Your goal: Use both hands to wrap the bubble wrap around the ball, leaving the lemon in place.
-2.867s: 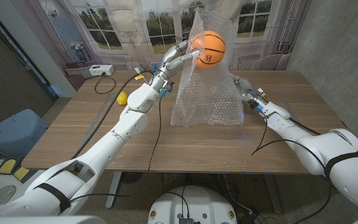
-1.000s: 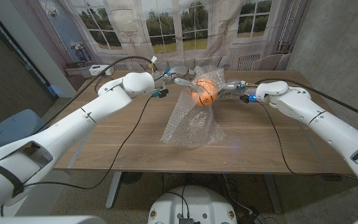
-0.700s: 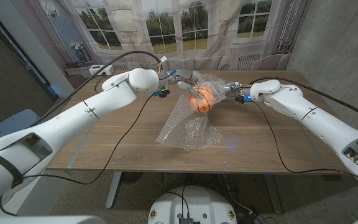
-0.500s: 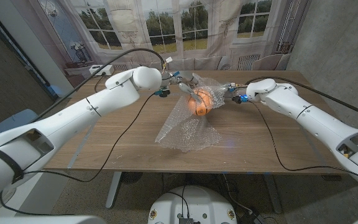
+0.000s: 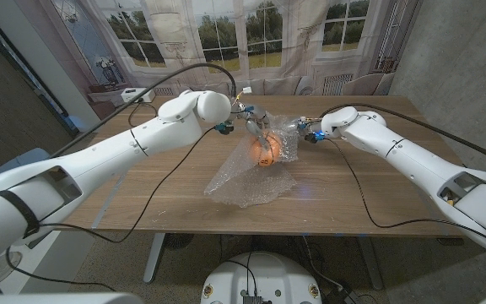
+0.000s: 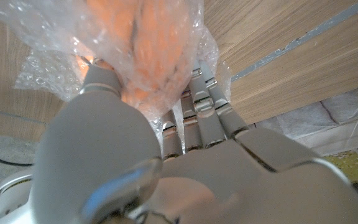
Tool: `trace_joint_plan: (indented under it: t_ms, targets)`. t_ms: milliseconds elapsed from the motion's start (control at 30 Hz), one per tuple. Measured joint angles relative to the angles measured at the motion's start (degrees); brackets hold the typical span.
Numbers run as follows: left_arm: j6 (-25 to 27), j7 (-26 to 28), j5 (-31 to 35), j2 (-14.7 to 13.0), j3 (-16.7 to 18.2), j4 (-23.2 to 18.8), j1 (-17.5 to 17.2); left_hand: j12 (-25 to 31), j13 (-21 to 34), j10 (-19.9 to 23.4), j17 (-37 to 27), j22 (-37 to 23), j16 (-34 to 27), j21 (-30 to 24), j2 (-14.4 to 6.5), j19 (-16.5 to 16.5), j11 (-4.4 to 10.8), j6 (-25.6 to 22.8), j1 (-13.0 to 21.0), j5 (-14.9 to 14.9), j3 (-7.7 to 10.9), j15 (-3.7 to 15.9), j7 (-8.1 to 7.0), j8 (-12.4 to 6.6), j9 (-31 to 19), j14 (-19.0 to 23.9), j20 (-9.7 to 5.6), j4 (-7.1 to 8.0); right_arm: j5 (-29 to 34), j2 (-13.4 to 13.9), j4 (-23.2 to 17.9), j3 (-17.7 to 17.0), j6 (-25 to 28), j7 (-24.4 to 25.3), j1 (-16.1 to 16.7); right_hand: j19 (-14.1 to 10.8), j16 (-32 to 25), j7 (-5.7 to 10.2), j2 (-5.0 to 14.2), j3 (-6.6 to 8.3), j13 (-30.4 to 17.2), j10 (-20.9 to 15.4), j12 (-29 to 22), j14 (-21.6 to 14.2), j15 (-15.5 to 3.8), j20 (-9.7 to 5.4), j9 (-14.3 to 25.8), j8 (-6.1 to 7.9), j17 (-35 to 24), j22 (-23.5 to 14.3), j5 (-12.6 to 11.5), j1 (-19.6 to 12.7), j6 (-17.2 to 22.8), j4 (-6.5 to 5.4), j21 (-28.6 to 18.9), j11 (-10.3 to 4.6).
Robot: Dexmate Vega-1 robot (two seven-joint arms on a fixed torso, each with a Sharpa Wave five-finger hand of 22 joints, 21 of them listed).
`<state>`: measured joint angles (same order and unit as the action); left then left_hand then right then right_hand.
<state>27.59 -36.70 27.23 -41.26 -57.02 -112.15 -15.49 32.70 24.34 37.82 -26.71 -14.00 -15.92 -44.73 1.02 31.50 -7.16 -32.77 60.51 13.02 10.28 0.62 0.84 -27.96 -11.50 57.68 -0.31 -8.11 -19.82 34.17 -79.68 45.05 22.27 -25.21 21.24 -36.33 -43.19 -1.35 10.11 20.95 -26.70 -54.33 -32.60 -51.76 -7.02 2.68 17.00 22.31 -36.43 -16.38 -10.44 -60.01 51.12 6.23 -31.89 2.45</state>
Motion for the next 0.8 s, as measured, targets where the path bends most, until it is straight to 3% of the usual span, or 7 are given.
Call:
trace_joint_plan:
  t_ms: [167,567,700,800]
  targets:
    - [-0.75,-2.0,2.85,0.7,-1.1,0.65,0.08,-0.46,2.57,0.56,0.02,0.03,0.0,-0.91,0.32,0.74,-0.31,-0.41,0.31,0.0,0.0,0.42,0.41,-0.21,0.0,0.83,-0.73,0.0,0.93,-1.21,0.88,0.7,0.46,1.06,-0.14,0.64,0.62,-0.2,0.44,0.11,0.39,0.55,0.43,0.68,0.27,0.01,-0.01,-0.29,0.34,-0.02,-0.02,0.17,-0.82,-0.9,-0.21,0.3]
    - [-4.88,-7.03,8.86,2.86,-2.88,3.08,0.0,-0.91,5.33,1.13,0.25,0.04,-0.01,-2.12,0.62,0.73,-0.33,-0.53,0.62,0.0,0.0,0.73,0.53,-0.43,-0.01,1.55,-0.73,0.0,2.81,-5.25,4.36,2.36,-1.4,4.52,0.55,1.28,1.16,-0.22,0.9,0.3,0.79,1.63,0.9,1.59,0.58,-0.24,-0.25,-0.73,0.63,-0.3,0.0,0.62,-1.61,-1.91,-1.17,0.17]
    - [-5.9,-8.64,11.38,3.42,-3.51,3.57,-0.03,-1.34,7.0,1.13,0.25,0.04,-0.01,-2.13,0.62,0.73,-0.33,-0.61,0.61,0.0,0.0,0.79,0.6,-0.43,-0.02,1.66,-0.73,0.0,3.36,-6.21,5.34,2.84,-2.16,5.18,0.78,2.71,3.86,-0.49,1.69,-0.34,1.73,4.18,2.78,5.1,1.99,-0.76,-0.8,-2.1,1.94,-0.3,0.0,1.46,-4.52,-3.79,-1.17,0.1]
    - [-6.75,-9.8,14.02,3.87,-3.99,3.88,-0.13,-1.36,7.6,1.13,0.25,0.16,-0.01,-2.54,0.62,0.52,-0.33,-0.61,0.61,0.0,0.0,0.82,0.6,-0.4,-0.05,1.83,-0.95,0.0,3.58,-6.7,6.08,2.94,-2.93,5.28,0.84,8.02,9.8,-0.57,0.35,-1.78,3.4,12.17,6.9,12.12,3.85,1.66,-1.82,-5.09,4.99,-0.3,-0.2,6.62,-9.96,-6.0,-1.16,0.71]
